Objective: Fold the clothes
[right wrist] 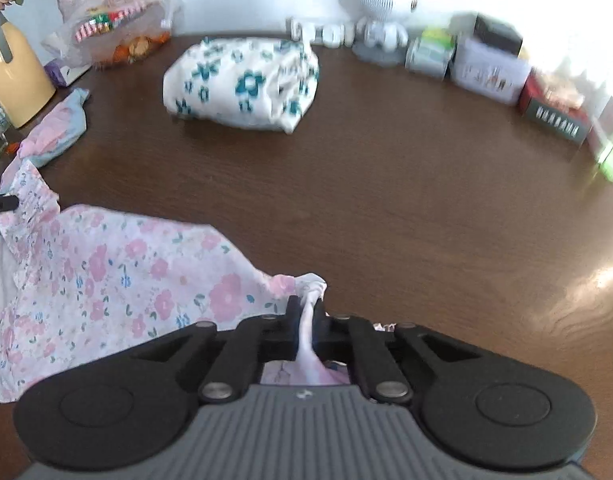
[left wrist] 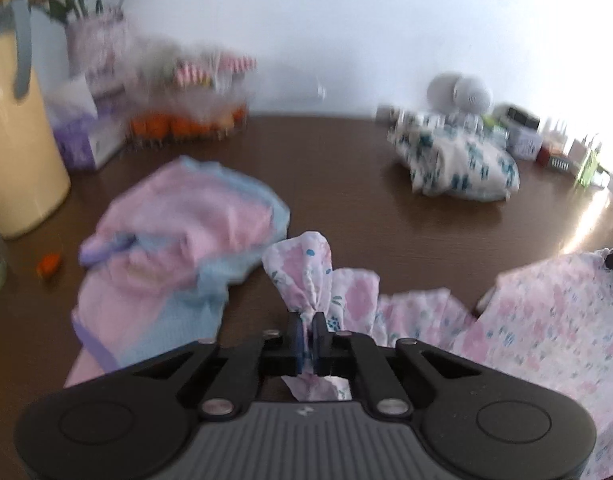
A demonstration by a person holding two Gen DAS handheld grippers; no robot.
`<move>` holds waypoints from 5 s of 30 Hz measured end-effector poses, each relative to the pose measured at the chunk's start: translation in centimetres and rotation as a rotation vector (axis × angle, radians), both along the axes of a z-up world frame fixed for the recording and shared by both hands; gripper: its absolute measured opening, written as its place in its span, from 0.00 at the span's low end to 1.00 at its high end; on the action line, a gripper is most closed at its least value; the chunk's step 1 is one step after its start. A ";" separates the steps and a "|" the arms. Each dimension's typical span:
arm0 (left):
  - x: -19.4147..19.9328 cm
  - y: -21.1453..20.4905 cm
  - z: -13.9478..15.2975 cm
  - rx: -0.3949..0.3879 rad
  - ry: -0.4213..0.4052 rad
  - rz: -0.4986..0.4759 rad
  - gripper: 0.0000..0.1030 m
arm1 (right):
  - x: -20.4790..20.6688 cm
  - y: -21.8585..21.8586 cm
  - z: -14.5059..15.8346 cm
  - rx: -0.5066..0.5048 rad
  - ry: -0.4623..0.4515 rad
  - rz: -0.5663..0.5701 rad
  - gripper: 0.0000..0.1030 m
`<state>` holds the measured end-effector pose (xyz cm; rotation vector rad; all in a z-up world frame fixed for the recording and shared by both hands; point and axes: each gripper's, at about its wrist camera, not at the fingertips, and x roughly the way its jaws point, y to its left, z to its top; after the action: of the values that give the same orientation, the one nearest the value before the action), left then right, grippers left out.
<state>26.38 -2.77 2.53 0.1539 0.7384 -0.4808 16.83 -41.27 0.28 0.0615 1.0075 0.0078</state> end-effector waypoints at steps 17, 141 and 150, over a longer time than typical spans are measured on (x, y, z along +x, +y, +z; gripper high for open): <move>-12.1 0.4 9.0 -0.039 -0.429 -0.173 0.03 | -12.1 3.2 11.7 -0.372 -0.454 0.011 0.02; -20.0 2.5 -2.8 0.379 -0.105 -0.424 0.38 | -19.9 16.1 -0.8 0.118 -0.126 0.347 0.36; -18.9 2.1 -2.8 0.394 -0.077 -0.429 0.14 | -20.6 15.6 -1.9 0.149 -0.137 0.324 0.37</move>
<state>7.43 -0.65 -0.27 0.7063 0.7194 -0.7282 -3.79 -25.72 -1.61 0.0325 0.8702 0.3785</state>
